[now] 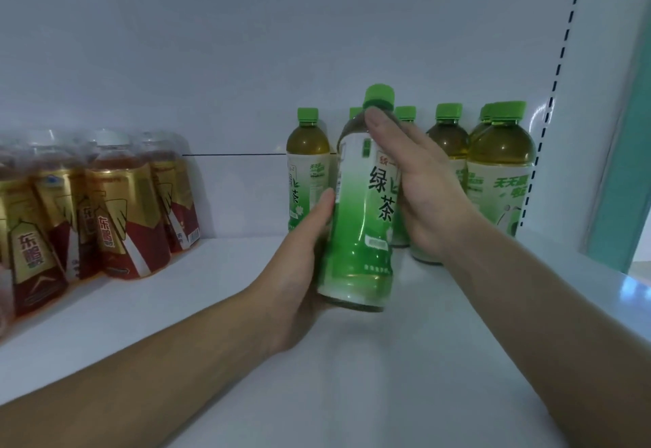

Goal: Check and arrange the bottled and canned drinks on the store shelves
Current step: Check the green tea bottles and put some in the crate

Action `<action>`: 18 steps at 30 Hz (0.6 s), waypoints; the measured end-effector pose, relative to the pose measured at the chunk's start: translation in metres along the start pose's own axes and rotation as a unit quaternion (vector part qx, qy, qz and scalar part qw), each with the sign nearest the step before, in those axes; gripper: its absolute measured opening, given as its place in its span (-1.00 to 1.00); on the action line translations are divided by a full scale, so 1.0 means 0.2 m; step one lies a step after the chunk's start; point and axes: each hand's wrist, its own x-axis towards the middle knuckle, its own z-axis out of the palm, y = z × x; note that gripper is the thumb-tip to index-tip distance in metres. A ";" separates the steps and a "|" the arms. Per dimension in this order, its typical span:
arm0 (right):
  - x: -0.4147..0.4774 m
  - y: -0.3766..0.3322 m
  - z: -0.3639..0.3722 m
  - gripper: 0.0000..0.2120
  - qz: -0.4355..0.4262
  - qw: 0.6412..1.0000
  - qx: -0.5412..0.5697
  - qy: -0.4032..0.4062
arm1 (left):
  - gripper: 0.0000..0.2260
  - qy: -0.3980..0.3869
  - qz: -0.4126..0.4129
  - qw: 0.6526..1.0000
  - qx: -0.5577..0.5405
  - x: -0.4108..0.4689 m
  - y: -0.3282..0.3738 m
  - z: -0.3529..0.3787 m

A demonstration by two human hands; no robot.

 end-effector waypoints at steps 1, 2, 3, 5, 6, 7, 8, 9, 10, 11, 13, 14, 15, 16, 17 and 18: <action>0.01 0.01 0.00 -0.48 -0.025 0.999 -0.027 0.028 | -0.43 0.008 0.021 1.000 0.008 0.01 0.00 0.01; 0.02 0.01 -0.01 -0.41 -0.034 0.997 -0.053 0.042 | -0.43 0.019 0.028 0.999 0.010 0.00 0.00 0.02; 0.03 0.02 -0.01 -0.35 -0.023 0.997 -0.064 0.040 | -0.42 0.031 0.021 0.999 0.010 0.00 0.00 0.02; 0.03 0.03 -0.01 -0.34 0.036 0.999 -0.025 -0.007 | -0.41 0.028 -0.020 0.999 -0.004 -0.02 0.02 0.00; 0.02 0.02 0.00 -0.43 0.062 0.998 0.002 -0.032 | -0.40 0.010 -0.048 0.999 -0.018 -0.03 0.03 0.01; 0.01 0.02 0.00 -0.51 0.074 0.996 0.019 -0.046 | -0.40 -0.010 -0.072 0.997 -0.036 -0.04 0.04 0.00; 0.01 0.01 -0.01 -0.54 0.072 0.996 0.026 -0.049 | -0.39 -0.026 -0.082 0.995 -0.047 -0.04 0.04 0.00; 0.00 0.01 -0.01 -0.54 0.057 0.997 0.029 -0.042 | -0.38 -0.031 -0.076 0.996 -0.045 -0.04 0.03 0.00; 0.00 0.01 0.00 -0.53 0.033 0.999 0.027 -0.027 | -0.38 -0.021 -0.058 0.998 -0.032 -0.03 0.03 0.00; 0.01 0.02 0.00 -0.51 0.003 1.000 0.002 -0.003 | -0.40 -0.007 -0.032 0.999 -0.014 -0.02 0.01 0.01; 0.02 0.03 0.00 -0.48 -0.055 0.993 -0.092 0.045 | -0.45 0.015 0.014 1.000 0.016 -0.01 0.01 0.02; 0.02 0.04 0.01 -0.44 -0.060 0.991 -0.113 0.049 | -0.46 0.028 0.025 0.999 0.017 -0.01 0.01 0.02; 0.02 0.04 0.01 -0.37 -0.046 0.993 -0.103 0.032 | -0.45 0.041 0.024 0.999 0.008 -0.01 0.01 0.01; 0.02 0.04 0.01 -0.30 -0.017 0.997 -0.075 0.004 | -0.44 0.044 0.011 0.999 -0.007 -0.01 0.02 0.00; 0.02 0.03 0.01 -0.29 0.011 0.999 -0.041 -0.029 | -0.43 0.035 -0.009 0.999 -0.023 -0.02 0.02 0.00; 0.02 0.02 0.01 -0.35 0.029 0.998 -0.023 -0.052 | -0.43 0.017 -0.035 0.999 -0.037 -0.03 0.04 -0.01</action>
